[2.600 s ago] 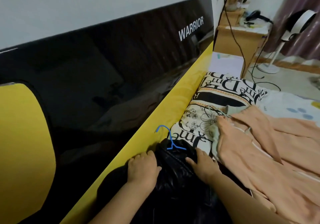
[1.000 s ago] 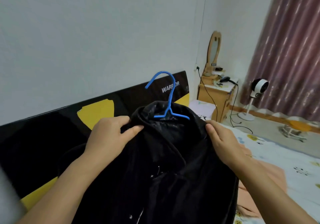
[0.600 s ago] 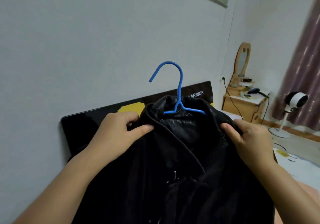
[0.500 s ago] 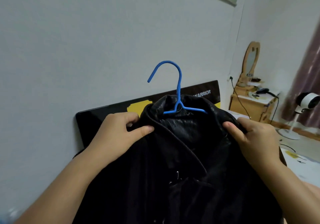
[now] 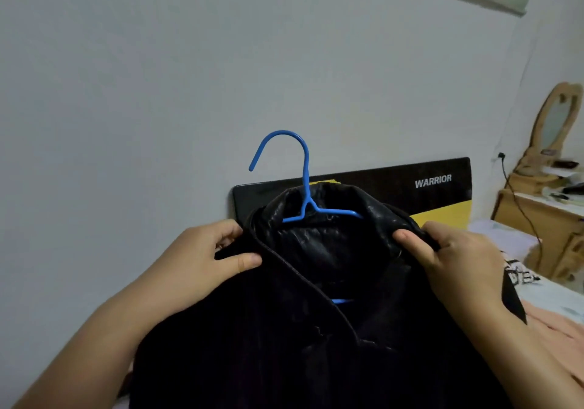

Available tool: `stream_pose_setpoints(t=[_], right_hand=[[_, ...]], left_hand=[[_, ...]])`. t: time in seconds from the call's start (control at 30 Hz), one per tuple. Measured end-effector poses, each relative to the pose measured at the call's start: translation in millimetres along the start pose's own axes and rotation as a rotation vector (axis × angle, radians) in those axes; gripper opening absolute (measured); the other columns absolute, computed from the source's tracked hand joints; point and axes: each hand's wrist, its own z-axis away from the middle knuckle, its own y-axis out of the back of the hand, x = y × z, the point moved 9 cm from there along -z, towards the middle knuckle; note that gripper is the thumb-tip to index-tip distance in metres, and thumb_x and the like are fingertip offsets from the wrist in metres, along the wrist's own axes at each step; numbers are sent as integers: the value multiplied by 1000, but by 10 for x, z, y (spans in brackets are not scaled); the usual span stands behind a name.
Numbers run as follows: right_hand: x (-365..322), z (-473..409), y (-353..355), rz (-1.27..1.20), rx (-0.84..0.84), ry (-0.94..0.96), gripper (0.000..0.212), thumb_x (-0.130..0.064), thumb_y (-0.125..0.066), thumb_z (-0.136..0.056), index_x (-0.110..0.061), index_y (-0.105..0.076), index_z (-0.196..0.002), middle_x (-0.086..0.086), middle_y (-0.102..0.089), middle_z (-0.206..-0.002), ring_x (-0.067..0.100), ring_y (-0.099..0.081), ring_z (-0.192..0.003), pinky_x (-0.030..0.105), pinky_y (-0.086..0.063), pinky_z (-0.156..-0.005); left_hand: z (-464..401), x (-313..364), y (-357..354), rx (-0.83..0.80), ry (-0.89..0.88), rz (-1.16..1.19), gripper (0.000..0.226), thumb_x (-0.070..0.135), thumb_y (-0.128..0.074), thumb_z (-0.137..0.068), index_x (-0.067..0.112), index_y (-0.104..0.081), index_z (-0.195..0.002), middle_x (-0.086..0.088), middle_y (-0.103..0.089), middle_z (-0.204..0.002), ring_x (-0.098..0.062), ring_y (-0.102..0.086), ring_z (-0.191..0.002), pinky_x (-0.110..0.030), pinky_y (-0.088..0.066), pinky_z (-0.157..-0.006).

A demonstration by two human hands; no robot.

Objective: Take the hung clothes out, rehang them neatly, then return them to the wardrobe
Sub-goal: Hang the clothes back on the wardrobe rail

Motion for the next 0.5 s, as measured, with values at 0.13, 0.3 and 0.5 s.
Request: stream_pose_setpoints(t=[0.13,0.3,0.5], right_hand=[[-290,77,48,-130,-51,67,55,-65,-45,-75,-18,-32,-49,-13,-17,-39,1,-15,-37,14,-10,-44],[-519,254,9,-243,-166,134,62,-70,-34,-69,-13,-41,-47,-8,-28,-36,9,-27,-35,18,-15,-41],[-1222,630,196,-417,-231,297,56,-66,-41,-71,-18,-33,-43,-14,-16,-36,5,-18,-33,13,-8,-42]], left_hand=[[428,-4,181,46,144,-87,27,35,-67,-79,36,-55,-103,10,-63,-106,-6,-57,-105,-26,-44,-92],[997,425,451,419,147,-89,49,14,-54,-83,44,-45,-121,30,-50,-115,17,-44,-109,2,-33,-77],[1762,789,500,745,211,-165,19,26,-47,-91,43,-51,-99,26,-57,-88,14,-51,-89,2,-35,-73]])
